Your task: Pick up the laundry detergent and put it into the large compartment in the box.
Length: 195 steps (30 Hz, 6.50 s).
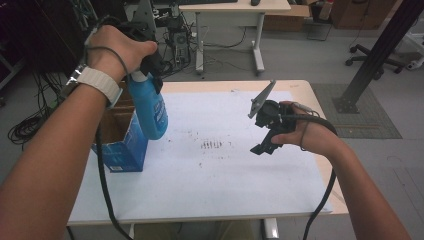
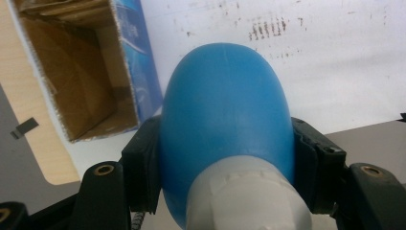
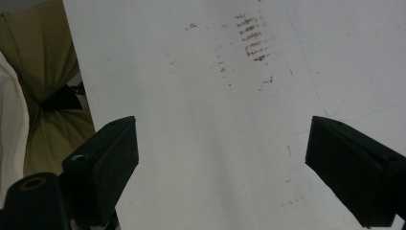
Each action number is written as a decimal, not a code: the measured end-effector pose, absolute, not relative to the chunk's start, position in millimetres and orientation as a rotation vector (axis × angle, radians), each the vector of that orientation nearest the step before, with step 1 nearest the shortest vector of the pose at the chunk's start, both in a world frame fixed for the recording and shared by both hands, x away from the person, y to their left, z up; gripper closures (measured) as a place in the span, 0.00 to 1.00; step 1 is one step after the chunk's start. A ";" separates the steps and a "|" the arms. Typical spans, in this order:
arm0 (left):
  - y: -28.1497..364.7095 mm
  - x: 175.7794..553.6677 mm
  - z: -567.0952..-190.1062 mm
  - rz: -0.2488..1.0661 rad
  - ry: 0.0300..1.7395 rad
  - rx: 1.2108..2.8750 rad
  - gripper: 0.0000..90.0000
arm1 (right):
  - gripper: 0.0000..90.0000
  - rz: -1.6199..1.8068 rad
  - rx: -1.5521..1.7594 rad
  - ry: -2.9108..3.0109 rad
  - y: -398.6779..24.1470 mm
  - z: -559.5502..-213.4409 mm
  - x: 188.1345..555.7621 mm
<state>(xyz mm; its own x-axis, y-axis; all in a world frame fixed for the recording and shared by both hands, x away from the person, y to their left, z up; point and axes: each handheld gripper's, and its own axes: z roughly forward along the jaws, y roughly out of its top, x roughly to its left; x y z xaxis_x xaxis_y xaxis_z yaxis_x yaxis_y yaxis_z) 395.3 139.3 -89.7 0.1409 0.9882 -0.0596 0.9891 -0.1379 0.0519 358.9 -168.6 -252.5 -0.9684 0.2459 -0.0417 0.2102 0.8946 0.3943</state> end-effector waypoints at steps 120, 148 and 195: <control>266.5 425.9 -180.3 0.100 2.151 2.174 0.42 | 0.12 0.556 0.426 3.002 -168.5 -268.2 370.2; 265.1 432.3 -228.5 0.094 2.143 2.203 0.42 | 0.12 0.551 0.438 3.008 -170.9 -273.0 370.5; 266.2 429.9 -271.0 0.127 2.116 2.205 0.42 | 0.12 0.547 0.448 3.017 -168.6 -277.6 372.0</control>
<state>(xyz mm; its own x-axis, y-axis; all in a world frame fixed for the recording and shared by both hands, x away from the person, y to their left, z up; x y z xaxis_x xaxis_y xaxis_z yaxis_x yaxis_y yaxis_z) 429.9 266.2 -271.0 0.0409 0.9992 0.0029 0.9923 -0.0410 0.1169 372.0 -168.6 -277.6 -0.9573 0.2890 0.0097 0.2740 0.8958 0.3498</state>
